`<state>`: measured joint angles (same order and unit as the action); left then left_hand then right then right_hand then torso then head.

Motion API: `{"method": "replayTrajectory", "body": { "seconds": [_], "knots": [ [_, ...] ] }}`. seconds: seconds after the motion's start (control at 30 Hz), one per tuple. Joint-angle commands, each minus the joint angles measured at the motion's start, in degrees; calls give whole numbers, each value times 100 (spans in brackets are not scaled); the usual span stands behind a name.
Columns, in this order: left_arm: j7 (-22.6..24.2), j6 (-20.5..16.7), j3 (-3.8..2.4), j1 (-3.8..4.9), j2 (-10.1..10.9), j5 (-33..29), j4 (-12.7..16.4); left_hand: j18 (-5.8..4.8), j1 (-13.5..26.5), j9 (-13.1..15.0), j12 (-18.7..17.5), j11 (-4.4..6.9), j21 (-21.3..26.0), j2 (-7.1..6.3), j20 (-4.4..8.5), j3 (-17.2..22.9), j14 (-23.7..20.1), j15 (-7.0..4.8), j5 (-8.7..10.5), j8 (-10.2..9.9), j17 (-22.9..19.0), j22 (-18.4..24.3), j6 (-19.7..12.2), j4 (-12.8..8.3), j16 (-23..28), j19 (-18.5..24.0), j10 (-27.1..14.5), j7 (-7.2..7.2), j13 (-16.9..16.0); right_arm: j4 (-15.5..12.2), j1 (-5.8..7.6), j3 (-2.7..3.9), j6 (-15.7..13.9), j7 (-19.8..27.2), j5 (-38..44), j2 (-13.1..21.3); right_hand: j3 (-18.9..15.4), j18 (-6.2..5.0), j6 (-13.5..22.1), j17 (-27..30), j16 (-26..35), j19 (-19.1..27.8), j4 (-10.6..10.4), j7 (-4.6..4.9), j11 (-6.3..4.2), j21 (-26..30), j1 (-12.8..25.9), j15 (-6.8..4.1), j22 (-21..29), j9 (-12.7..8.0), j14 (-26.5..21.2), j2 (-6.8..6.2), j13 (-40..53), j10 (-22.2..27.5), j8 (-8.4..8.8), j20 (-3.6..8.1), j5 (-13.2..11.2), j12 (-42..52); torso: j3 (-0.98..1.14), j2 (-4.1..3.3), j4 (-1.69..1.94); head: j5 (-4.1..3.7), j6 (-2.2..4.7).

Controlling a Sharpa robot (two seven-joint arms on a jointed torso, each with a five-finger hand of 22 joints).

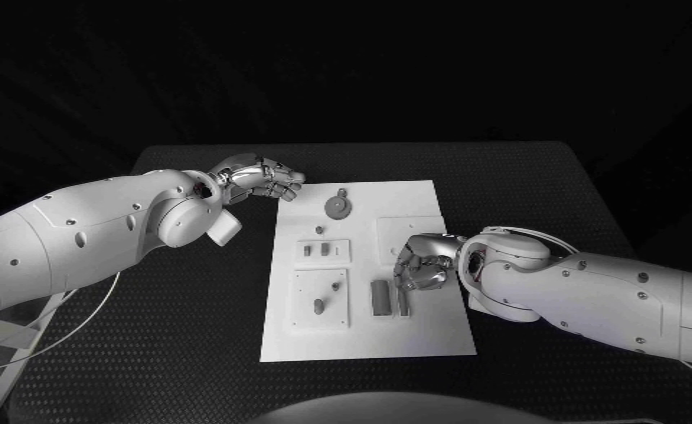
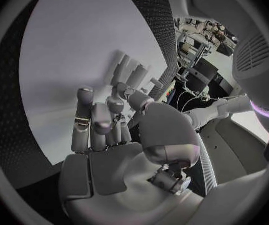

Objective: Assemble the parts on the task board

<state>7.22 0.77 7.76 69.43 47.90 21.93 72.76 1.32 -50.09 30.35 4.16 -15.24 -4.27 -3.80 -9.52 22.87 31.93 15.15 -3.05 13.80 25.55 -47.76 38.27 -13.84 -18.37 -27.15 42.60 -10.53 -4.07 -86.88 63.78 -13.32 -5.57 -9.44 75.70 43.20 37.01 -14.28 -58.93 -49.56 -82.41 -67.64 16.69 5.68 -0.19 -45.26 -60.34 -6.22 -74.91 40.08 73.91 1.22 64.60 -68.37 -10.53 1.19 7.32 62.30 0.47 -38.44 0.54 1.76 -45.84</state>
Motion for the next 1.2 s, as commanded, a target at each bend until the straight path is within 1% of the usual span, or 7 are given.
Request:
{"method": "replayTrajectory", "body": {
  "seconds": [0.03, 0.1, 0.47, 0.73, 0.93, 1.03, 1.2],
  "knots": [
    [37, 89, -2, 3, -3, 21, 12, -43, 12, -9, -27, -19, 8, 7, 1, -1, -19, 3, 19, 30, 6, 8, -17, -24, 21, 11, -31, -331, 8, 25, -44, -17, -45, 76, 590, -29, 2, -72, -42, -10, -21, 38, 21, 5, -42, 2, -13, -34, -132, -6, -25, 23, 6, -5, -22, -9, -4, 30, 1, -1, 4, 3, -5],
    [36, 92, -2, 3, -5, 21, 8, -43, 12, -9, -27, -19, 8, 7, 1, -1, -19, 4, 19, 30, 6, 8, -18, -24, 21, 11, -31, -330, 8, 38, -77, -18, -55, 132, 1002, -48, 2, -72, -65, -12, -25, 42, 21, -4, -50, -5, -35, -38, -132, 0, -25, -2, 4, -14, -38, -6, -5, 33, 1, -1, 3, 4, -7],
    [34, 103, -2, 3, -5, 21, 3, -44, 14, -10, -26, -19, 8, 6, 0, -3, -20, 4, 19, 29, 7, 8, -20, -24, 21, 12, -32, -333, 8, 95, -149, -27, 150, 211, 1439, -71, 7, -72, -205, -10, -28, 60, 21, -56, -97, -30, -131, -70, -129, 63, -25, -62, -15, -47, -147, -4, -3, 26, 6, -1, -3, 12, -29],
    [35, 108, -2, 3, -13, 21, -2, -43, 14, -10, -26, -19, 8, 7, 0, -3, -20, 4, 19, 28, 7, 8, -21, -24, 22, 12, -32, -334, 8, 121, -156, -27, -10, 280, 1465, -67, 9, -72, -218, -10, -29, 61, 20, -62, -104, -34, -145, -76, -128, 77, -25, -63, -18, -50, -162, -4, -4, 24, 6, 0, -6, 10, -32],
    [52, 108, -2, 3, -19, 21, -6, -43, 15, -11, -26, -20, 8, 8, 0, -4, -19, 4, 19, 28, 8, 8, -22, -24, 21, 12, -33, -336, 8, 134, -156, -27, -619, 420, 1184, -44, 0, -72, -198, -8, -27, 58, 14, -58, -102, -37, -132, -81, -126, 80, -26, -69, -21, -54, -156, -7, -6, 21, 4, 1, -5, 2, -7],
    [89, 140, -2, 3, -19, 22, -3, -44, 13, -11, -26, -20, 9, -1, 0, -5, -20, 4, 19, 27, 8, 9, -24, -28, 22, 14, -34, -335, 8, 103, -155, -25, -1306, 656, 838, -5, -23, -72, -109, 0, -11, 59, 11, -35, -81, -34, -90, -74, -119, 74, -35, -110, -33, -44, -117, -15, -8, 2, 1, 3, -3, -6, 9],
    [138, 116, -2, 3, -23, 22, -11, -44, 3, -14, -36, -27, 10, -37, -2, -9, -38, 9, 19, 24, 6, 10, -34, -43, 33, 19, -61, -314, 13, 67, -99, 2, -2071, 1015, 138, 68, -142, -72, 421, 20, 26, -15, -260, 123, 67, -20, 326, 55, -88, -78, -32, -651, -61, 30, 187, -40, 11, -58, -3, 11, 1, -19, 64]
  ]
}}
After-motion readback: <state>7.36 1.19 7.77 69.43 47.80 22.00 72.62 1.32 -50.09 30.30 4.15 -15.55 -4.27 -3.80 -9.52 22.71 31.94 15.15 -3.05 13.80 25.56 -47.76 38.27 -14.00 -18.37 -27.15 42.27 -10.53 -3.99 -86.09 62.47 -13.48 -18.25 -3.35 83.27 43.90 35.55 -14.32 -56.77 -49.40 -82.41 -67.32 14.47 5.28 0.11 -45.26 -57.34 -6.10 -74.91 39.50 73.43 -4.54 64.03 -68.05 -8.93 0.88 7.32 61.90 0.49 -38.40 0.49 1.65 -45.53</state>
